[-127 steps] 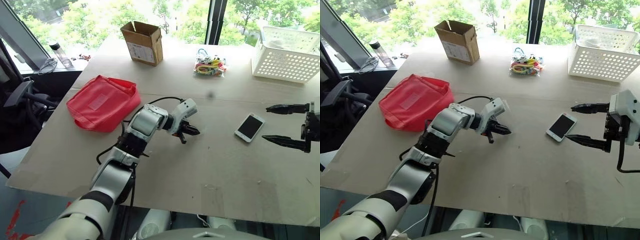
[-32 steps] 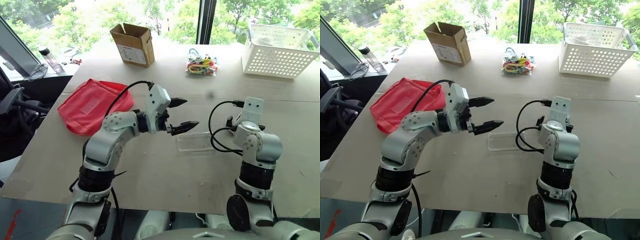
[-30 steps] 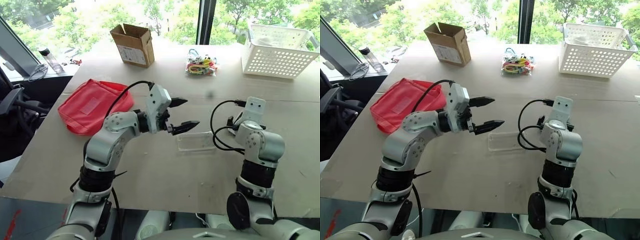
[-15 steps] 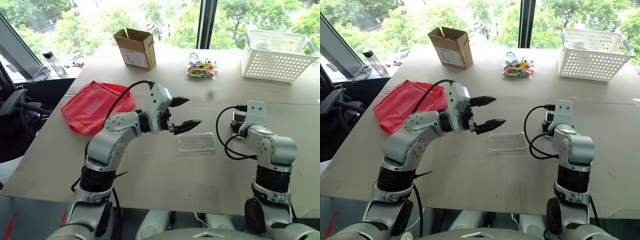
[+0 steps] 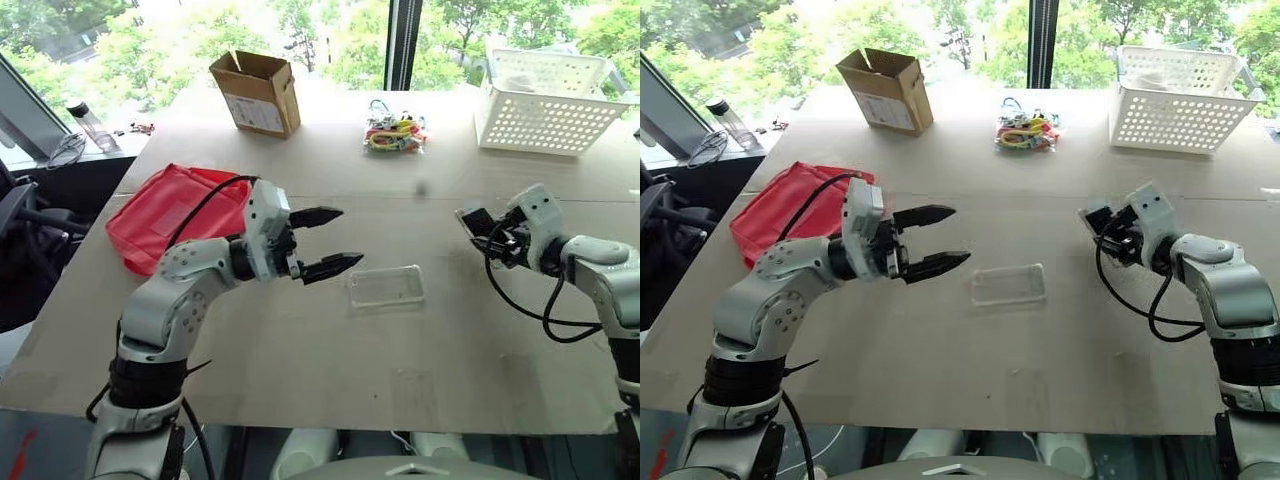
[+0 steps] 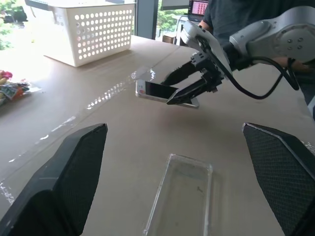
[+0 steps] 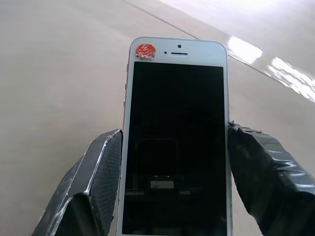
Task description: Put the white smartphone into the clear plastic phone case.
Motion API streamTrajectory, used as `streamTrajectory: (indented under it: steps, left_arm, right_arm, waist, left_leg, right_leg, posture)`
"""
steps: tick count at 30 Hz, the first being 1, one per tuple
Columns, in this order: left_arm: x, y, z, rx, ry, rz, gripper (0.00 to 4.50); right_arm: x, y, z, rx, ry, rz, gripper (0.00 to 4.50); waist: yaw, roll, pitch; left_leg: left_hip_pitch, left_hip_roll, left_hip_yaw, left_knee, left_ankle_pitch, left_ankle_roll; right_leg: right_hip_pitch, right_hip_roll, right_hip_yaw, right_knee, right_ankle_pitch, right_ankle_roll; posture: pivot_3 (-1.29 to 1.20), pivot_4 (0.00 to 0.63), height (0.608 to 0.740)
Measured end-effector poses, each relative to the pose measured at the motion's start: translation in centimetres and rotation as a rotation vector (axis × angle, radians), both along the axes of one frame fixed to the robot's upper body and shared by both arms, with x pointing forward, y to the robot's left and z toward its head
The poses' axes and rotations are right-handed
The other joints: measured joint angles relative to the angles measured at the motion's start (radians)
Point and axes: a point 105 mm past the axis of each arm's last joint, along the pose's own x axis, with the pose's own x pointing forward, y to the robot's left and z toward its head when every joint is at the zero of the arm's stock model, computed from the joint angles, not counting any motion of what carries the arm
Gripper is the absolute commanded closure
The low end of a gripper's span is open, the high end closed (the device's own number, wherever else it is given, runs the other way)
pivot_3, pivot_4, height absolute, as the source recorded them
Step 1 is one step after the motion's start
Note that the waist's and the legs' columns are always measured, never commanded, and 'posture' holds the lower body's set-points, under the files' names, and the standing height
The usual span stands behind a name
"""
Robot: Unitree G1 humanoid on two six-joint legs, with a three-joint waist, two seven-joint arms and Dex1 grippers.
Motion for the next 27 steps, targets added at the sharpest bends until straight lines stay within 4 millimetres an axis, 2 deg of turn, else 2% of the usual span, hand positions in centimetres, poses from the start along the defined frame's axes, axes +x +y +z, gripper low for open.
streamTrajectory:
  steps: [2, 4, 6, 10, 13, 16, 20, 27]
  left_arm:
    - [-0.1, 0.5, -0.1, 0.008, -0.002, 0.004, 0.00]
    - [-0.2, 0.6, -0.1, 0.003, -0.002, 0.003, 0.00]
    - [-0.4, 1.0, -0.5, 0.011, 0.010, 0.011, 0.00]
    - [-1.1, 3.2, -1.9, 0.057, 0.055, 0.062, 0.00]
    - [-1.2, 4.4, -1.6, 0.076, 0.033, 0.096, 0.00]
    - [-1.7, 5.1, -2.4, 0.084, 0.050, 0.120, 0.00]
    - [-2.1, 5.4, -3.2, 0.099, 0.060, 0.138, 0.00]
    - [-2.6, 5.3, -3.6, 0.106, 0.050, 0.151, 0.00]
  right_arm:
    - [-0.8, 2.4, 0.9, -0.080, -0.023, 0.230, 1.70]
    - [-1.6, 4.6, 0.8, -0.103, -0.013, 0.402, 1.70]
    - [-2.2, 6.0, 0.4, -0.117, 0.014, 0.503, 1.70]
    - [-3.3, 8.4, -0.2, -0.210, 0.045, 0.733, 1.70]
    - [-3.2, 9.0, -0.9, -0.250, 0.052, 0.794, 1.70]
    - [-2.6, 10.0, -1.5, -0.279, 0.042, 0.831, 1.70]
    - [-2.0, 10.5, -1.7, -0.304, 0.026, 0.859, 1.70]
    - [-2.5, 10.4, -2.3, -0.327, 0.076, 0.900, 1.70]
  waist:
    - [-0.002, 0.000, 0.000]
    - [0.004, -0.002, 0.001]
    - [0.008, -0.002, 0.001]
    - [0.010, -0.004, 0.003]
    - [0.025, -0.004, 0.003]
    - [0.027, -0.004, 0.004]
    - [0.031, -0.004, 0.004]
    - [0.026, -0.004, 0.004]
  left_leg:
    - [0.000, 0.000, 0.000, 0.000, 0.000, 0.000]
    - [-0.002, 0.001, -0.002, 0.002, 0.000, 0.000]
    - [-0.004, 0.000, -0.002, 0.003, 0.000, 0.000]
    - [-0.006, 0.001, -0.003, 0.002, 0.000, 0.000]
    - [-0.006, 0.000, -0.003, 0.002, 0.000, 0.000]
    - [-0.006, 0.000, -0.003, 0.002, 0.000, 0.000]
    - [-0.006, 0.000, -0.003, 0.002, 0.000, 0.000]
    - [-0.006, 0.000, -0.003, 0.002, 0.000, 0.000]
  right_leg:
    - [0.000, 0.000, -0.001, 0.000, 0.000, 0.000]
    - [0.000, 0.000, 0.000, -0.001, 0.000, 0.000]
    - [-0.001, -0.001, 0.000, -0.002, 0.000, 0.000]
    - [-0.002, 0.000, -0.001, -0.002, 0.000, 0.000]
    - [-0.002, 0.000, -0.001, -0.003, 0.000, 0.000]
    - [-0.002, -0.001, -0.001, -0.003, 0.000, 0.000]
    - [-0.003, -0.001, -0.001, -0.003, 0.000, -0.001]
    - [-0.003, 0.000, -0.001, -0.003, 0.000, -0.001]
  posture:
    - [0.00, 0.150, 0.740]
    - [0.00, 0.150, 0.740]
    - [0.00, 0.150, 0.740]
    - [0.00, 0.150, 0.740]
    - [0.00, 0.150, 0.740]
    - [0.00, 0.150, 0.740]
    - [0.00, 0.150, 0.740]
    - [0.00, 0.150, 0.740]
